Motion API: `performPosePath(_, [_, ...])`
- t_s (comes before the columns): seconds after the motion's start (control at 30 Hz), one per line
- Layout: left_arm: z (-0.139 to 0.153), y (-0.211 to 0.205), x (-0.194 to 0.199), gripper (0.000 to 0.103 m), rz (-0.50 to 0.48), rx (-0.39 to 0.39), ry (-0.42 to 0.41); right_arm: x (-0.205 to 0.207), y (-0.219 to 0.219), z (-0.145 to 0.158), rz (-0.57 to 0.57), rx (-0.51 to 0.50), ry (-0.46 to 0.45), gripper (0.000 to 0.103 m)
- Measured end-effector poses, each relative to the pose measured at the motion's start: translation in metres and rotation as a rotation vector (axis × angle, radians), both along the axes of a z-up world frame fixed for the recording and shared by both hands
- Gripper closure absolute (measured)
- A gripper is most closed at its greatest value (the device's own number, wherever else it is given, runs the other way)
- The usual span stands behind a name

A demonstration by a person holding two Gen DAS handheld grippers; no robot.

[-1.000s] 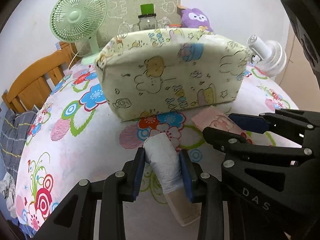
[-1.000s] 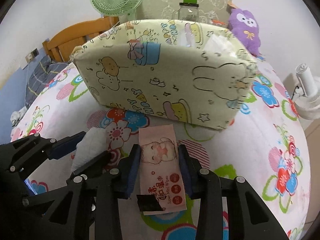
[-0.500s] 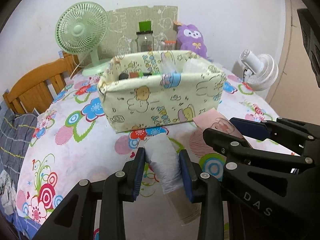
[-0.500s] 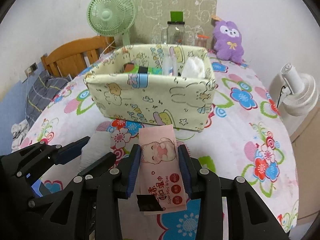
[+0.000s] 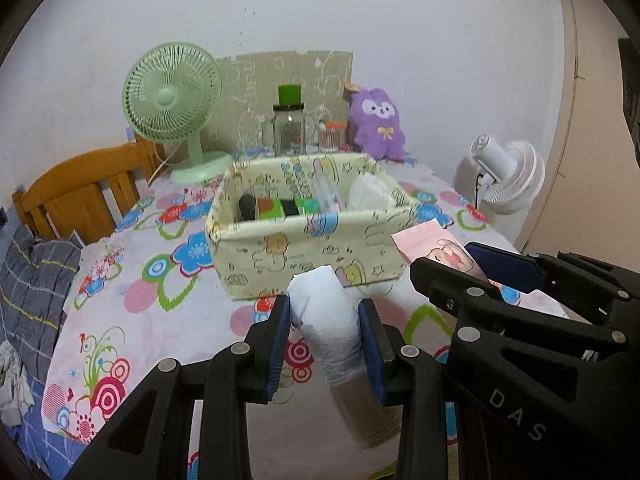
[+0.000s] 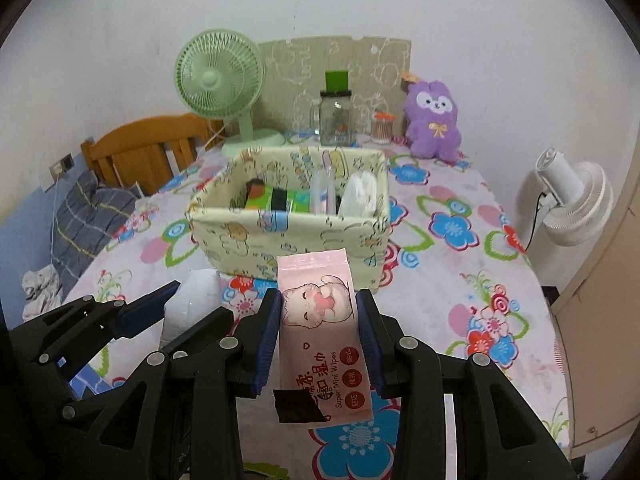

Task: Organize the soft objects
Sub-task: 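Lift the white cloth with the left tool while the right tool carries the pink pack toward the box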

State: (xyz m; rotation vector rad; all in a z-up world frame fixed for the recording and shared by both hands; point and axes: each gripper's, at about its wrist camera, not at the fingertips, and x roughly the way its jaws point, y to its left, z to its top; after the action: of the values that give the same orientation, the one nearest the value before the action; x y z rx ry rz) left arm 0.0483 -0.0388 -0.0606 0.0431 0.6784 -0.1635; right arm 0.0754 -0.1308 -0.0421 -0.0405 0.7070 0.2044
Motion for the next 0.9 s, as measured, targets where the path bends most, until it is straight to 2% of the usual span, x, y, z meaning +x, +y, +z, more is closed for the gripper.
performPosePath(0.5, [0.04,-0.003,-0.004,0.069,0.005,0.001,-0.082,-0.01,-0.004,0.042,-0.01,0.017,-0.085,0.062])
performPosePath(0.9, [0.059,-0.002,0.006,0.069,0.014,0.005,-0.124,-0.003,-0.001,0.065,-0.022,0.03,-0.131,0.062])
